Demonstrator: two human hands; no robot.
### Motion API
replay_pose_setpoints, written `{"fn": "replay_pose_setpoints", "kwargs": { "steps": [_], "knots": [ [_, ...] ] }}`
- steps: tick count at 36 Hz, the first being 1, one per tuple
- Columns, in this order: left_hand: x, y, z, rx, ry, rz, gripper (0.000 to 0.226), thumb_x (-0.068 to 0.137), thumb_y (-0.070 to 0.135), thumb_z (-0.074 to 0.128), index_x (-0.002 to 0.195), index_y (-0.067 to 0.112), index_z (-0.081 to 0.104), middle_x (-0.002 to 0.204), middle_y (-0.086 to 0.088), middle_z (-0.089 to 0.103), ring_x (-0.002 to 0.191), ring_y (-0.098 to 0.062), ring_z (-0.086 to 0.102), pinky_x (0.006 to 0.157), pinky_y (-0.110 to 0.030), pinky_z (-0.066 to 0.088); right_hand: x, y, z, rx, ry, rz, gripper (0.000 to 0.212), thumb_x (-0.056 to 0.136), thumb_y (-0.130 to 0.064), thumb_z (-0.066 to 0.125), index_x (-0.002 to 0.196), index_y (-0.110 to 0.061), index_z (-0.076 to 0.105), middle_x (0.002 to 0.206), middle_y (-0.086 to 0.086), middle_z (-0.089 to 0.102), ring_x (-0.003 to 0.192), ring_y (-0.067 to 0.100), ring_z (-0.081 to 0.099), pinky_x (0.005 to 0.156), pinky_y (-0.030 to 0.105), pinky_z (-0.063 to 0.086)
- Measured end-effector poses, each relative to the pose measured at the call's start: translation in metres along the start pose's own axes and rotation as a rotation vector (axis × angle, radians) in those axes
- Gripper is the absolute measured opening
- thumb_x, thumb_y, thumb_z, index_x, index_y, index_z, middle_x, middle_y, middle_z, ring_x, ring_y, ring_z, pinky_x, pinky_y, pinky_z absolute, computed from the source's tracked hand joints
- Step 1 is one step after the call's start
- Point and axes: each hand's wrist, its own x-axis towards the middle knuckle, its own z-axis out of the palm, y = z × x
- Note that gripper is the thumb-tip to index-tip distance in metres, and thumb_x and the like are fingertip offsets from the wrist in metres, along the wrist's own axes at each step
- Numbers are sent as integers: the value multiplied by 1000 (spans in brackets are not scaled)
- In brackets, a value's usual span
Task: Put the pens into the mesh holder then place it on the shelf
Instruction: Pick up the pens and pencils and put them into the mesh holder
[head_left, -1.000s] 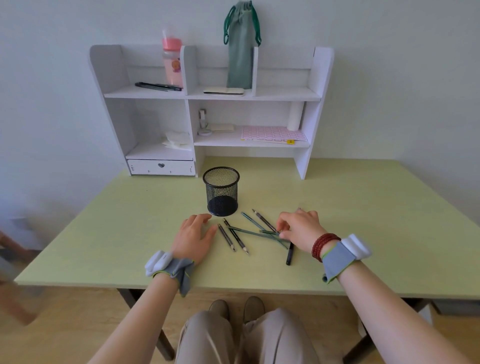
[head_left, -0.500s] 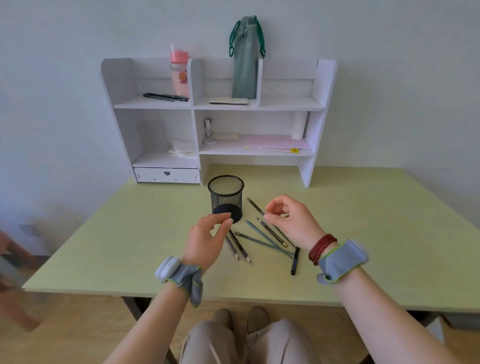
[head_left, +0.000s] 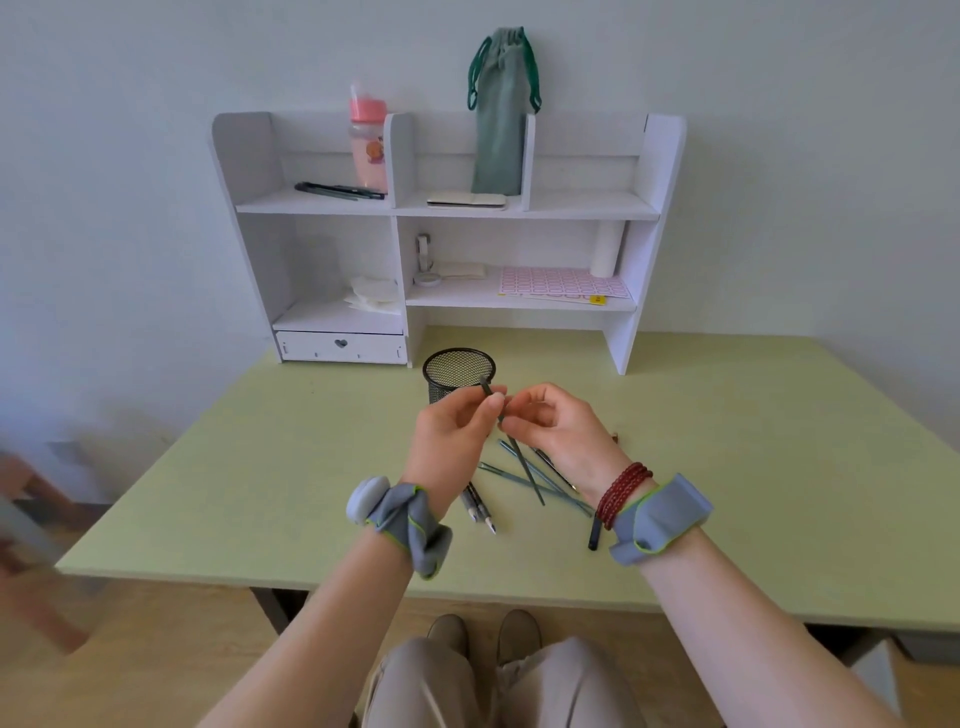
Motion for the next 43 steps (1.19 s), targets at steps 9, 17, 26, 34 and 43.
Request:
{"fn": "replay_pose_setpoints", "kwargs": {
  "steps": [9,17,26,34,43],
  "knots": [
    [10,-5,-3,0,43,-37,10,89,15,58,80,14,61,78,-2,70,77,-19,66,80,-37,54,7,4,4,-60,14,-14,18,82,-6,66,77,-21,59,82,-3,69,68,-1,63,68,10,49],
    [18,-8,-18,-64,90,-37,18,90,18,56,96,2,58,84,-10,73,88,-23,70,84,-35,55,12,25,-2,-754,53,87,16,85,-20,58,95,-11,66,97,9,71,86,22,60,81,29,48],
    [19,-17,-29,-31,106,-46,14,90,21,57,90,7,58,73,2,75,77,-10,72,81,-35,56,19,45,8,-1032,-130,289,26,84,-23,61,107,-10,63,115,10,65,113,28,54,95,35,47],
    [22,-24,-36,-15,102,-18,10,90,23,56,84,16,57,66,14,75,75,-6,72,72,-24,56,28,40,18,-1151,-190,370,16,84,-21,58,73,-10,54,76,12,54,91,32,59,84,33,50],
    [19,-23,-35,-18,125,-35,18,91,21,55,96,4,57,74,8,75,71,-3,71,66,-17,57,33,40,26,-1189,-189,431,28,88,-20,55,110,-3,60,116,15,65,107,31,62,86,33,49]
  ]
}}
